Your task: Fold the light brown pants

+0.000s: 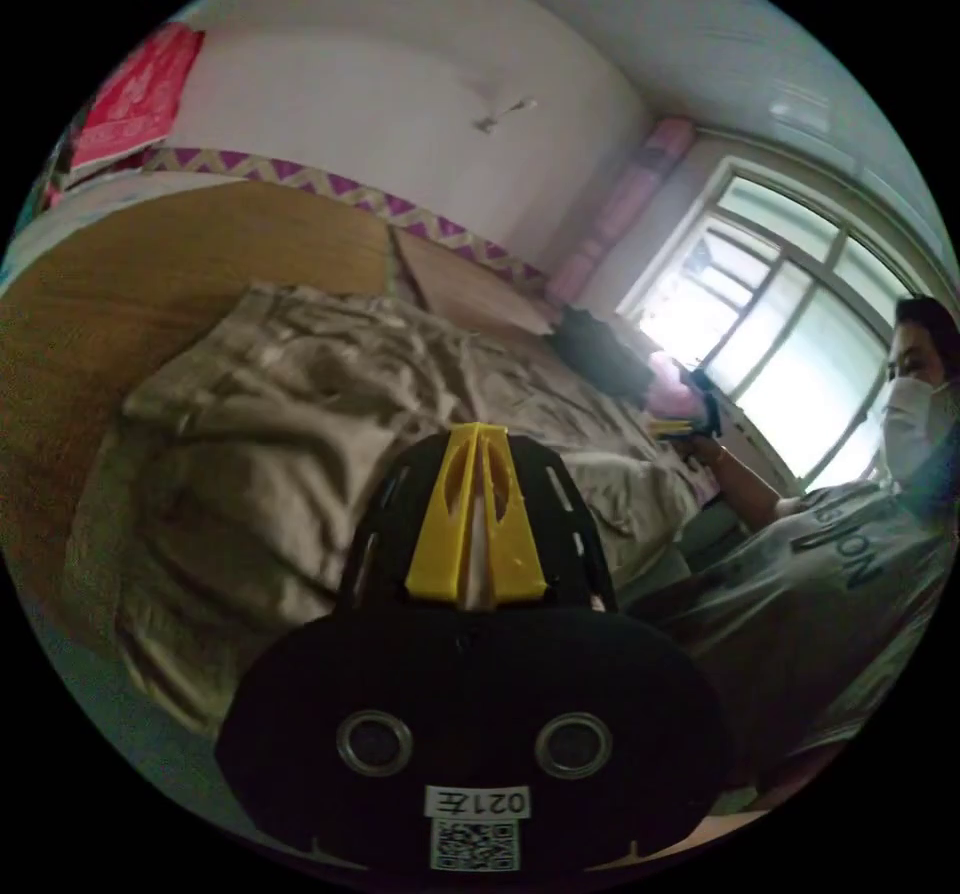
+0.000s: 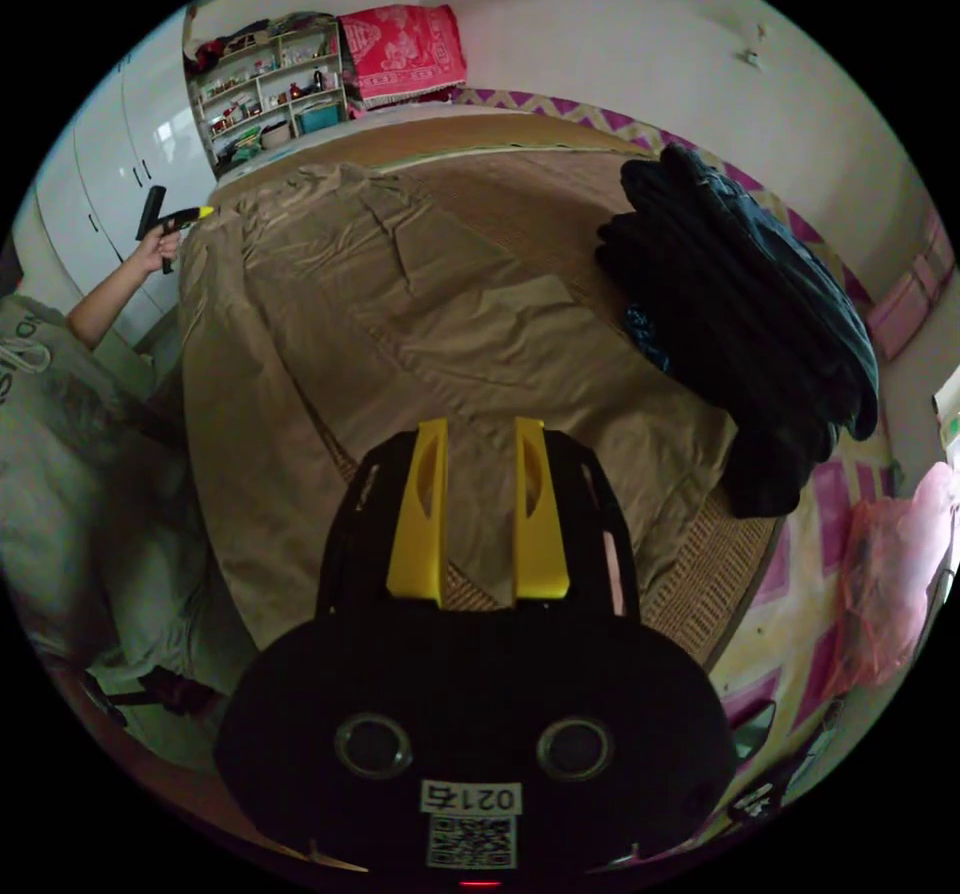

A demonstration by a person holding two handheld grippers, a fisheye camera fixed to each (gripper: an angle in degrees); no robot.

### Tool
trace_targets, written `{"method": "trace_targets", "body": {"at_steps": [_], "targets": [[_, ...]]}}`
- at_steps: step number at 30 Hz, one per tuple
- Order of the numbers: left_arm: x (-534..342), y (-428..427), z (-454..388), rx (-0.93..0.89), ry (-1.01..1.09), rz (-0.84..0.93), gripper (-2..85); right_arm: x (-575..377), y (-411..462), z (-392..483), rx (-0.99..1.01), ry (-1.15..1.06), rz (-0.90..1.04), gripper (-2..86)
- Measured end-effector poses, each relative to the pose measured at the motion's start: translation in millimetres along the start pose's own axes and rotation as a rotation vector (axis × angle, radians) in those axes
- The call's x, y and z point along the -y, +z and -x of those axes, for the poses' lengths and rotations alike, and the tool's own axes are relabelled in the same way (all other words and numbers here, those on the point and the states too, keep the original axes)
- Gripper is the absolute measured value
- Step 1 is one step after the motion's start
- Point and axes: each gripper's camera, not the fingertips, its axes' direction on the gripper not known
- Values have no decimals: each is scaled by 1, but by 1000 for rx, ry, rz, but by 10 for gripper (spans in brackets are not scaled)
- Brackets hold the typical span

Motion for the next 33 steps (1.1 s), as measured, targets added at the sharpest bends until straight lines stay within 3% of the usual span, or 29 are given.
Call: {"method": "trace_targets", "body": {"at_steps": [4,9,18,22,33], "targets": [[47,71,-30,-74,135,155,-10,14,9,-9,9,19,-2,89],[80,153,-15,138,107,340,-10,35,24,-25,27,91,4,90],[128,209,98,339,-153,414,-10,85,59,-56,1,104,23,66],[131,210,135,179,-242,344,-10,99,87,-76,13,156,41,18],[164,222,167,189,-203,310,-9,129,95,-104,-58,177,-11,-4]]}}
